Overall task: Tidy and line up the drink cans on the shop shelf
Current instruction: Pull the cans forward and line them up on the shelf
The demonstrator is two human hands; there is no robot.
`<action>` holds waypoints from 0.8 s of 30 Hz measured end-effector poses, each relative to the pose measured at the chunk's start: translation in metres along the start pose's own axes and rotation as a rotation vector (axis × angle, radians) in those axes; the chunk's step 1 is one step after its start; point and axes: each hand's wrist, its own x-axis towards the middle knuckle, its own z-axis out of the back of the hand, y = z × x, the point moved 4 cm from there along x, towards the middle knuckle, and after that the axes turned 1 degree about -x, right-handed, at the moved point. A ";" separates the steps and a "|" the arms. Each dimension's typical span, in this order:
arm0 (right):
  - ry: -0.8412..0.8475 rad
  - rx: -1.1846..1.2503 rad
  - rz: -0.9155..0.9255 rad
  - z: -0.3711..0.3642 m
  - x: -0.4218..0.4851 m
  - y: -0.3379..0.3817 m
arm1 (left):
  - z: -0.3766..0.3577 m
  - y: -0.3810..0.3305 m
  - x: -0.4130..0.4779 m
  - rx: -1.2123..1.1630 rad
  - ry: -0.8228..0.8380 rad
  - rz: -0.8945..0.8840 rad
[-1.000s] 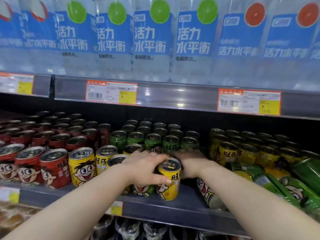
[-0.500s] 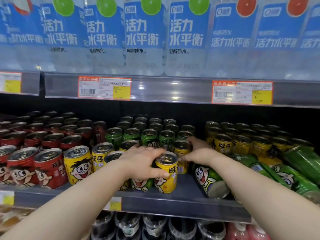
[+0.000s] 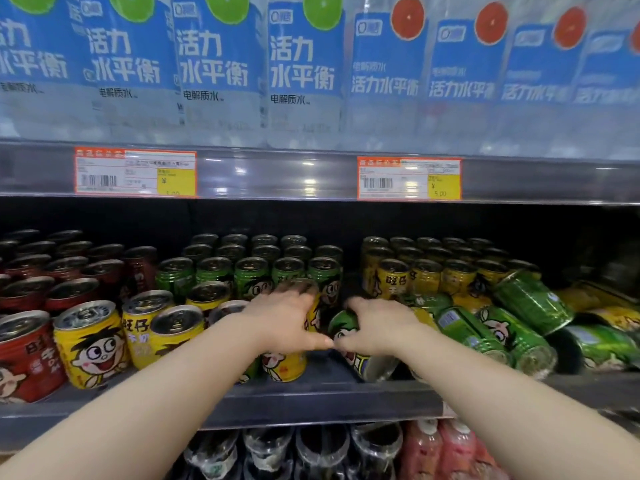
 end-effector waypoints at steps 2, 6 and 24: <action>-0.119 0.152 -0.009 0.004 -0.003 -0.002 | -0.003 0.001 0.001 0.030 -0.007 -0.009; -0.245 0.589 -0.034 0.003 -0.011 -0.008 | -0.006 0.006 0.002 0.012 0.010 -0.012; 0.075 0.036 0.256 -0.004 -0.027 -0.085 | -0.007 -0.056 0.027 0.043 -0.057 -0.161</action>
